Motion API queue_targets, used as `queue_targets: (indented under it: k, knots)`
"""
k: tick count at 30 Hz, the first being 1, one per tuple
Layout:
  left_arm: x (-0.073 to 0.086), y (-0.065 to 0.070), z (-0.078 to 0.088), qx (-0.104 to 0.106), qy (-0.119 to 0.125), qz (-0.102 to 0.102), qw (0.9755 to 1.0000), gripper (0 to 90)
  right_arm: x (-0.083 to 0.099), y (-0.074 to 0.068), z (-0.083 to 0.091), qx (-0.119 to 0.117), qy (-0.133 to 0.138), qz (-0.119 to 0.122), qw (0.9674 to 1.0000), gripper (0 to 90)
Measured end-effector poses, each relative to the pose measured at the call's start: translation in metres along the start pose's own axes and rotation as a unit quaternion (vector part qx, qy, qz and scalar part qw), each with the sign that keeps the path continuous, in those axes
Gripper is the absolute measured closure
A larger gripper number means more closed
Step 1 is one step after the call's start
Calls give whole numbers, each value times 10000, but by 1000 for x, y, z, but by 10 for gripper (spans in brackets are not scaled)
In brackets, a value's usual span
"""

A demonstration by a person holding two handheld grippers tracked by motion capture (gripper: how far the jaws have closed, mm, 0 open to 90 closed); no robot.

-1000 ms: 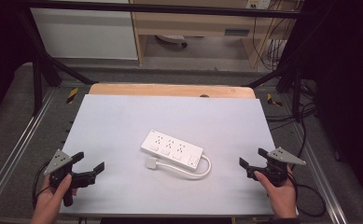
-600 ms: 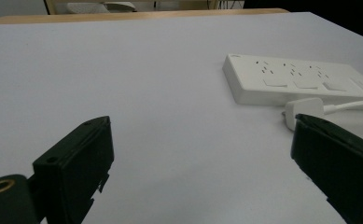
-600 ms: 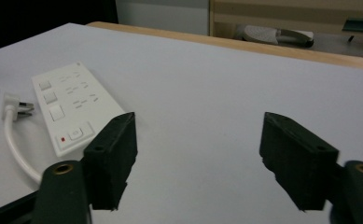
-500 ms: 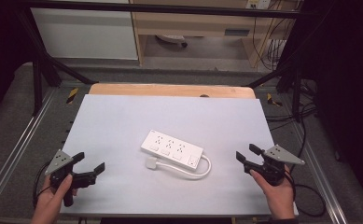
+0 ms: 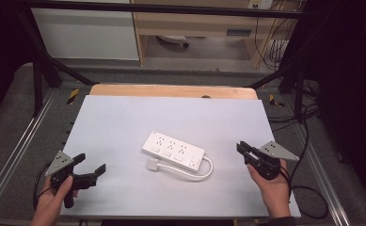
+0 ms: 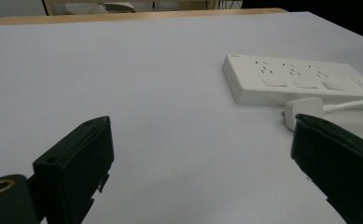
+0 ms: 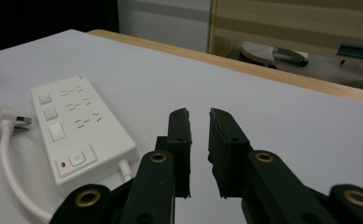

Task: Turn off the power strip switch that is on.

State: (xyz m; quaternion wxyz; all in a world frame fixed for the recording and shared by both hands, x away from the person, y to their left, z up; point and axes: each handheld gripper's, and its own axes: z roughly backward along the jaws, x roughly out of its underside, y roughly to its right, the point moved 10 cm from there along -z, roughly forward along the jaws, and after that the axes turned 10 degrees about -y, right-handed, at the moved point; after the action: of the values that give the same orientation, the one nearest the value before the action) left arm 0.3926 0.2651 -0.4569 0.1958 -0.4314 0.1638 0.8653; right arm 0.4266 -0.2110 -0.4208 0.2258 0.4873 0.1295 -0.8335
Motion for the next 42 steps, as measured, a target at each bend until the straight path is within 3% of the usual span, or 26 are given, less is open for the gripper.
queue_targets:
  k: [10,23,27,42]
  knots:
    - [1,1,-1,-25,-14,45,10000,58,-9,-8,0,-135,58,71,9999,899]
    - [3,0,-3,7,-51,56,10000,58,-28,-16,-5,-365,118,-1,9993,900]
    - [3,0,-3,39,-28,156,9999,60,-39,-21,-8,-482,207,-29,9986,900]
    - [4,0,-5,16,-66,190,9998,61,-52,-38,-15,-730,226,180,9969,900]
